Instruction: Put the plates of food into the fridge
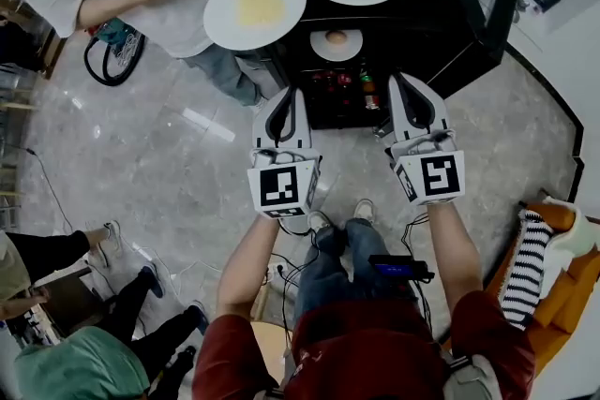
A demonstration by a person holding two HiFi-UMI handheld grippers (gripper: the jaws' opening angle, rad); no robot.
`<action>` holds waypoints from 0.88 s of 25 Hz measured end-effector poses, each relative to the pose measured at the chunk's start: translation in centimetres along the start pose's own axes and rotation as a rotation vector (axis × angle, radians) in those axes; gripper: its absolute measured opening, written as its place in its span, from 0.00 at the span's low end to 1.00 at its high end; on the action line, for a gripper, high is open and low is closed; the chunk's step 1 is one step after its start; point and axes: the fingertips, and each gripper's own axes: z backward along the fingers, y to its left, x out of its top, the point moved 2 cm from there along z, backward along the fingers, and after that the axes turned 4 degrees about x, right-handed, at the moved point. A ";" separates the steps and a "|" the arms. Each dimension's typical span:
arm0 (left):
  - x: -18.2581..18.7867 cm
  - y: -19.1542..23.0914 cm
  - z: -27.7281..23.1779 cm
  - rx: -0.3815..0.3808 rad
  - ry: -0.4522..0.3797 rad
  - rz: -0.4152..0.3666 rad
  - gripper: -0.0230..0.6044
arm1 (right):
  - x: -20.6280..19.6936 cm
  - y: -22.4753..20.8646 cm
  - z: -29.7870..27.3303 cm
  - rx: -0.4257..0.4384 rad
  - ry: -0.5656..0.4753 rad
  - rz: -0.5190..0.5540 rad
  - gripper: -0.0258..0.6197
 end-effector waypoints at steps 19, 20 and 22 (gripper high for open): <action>5.7 -1.5 5.1 -0.003 -0.022 0.035 0.05 | 6.4 2.8 3.6 0.068 0.003 -0.028 0.05; 5.8 -1.4 5.3 -0.001 -0.026 0.037 0.05 | 6.5 2.9 3.7 0.069 0.001 -0.031 0.05; 6.0 -1.1 5.8 0.006 -0.035 0.049 0.05 | 6.7 3.3 3.8 0.077 -0.002 -0.025 0.05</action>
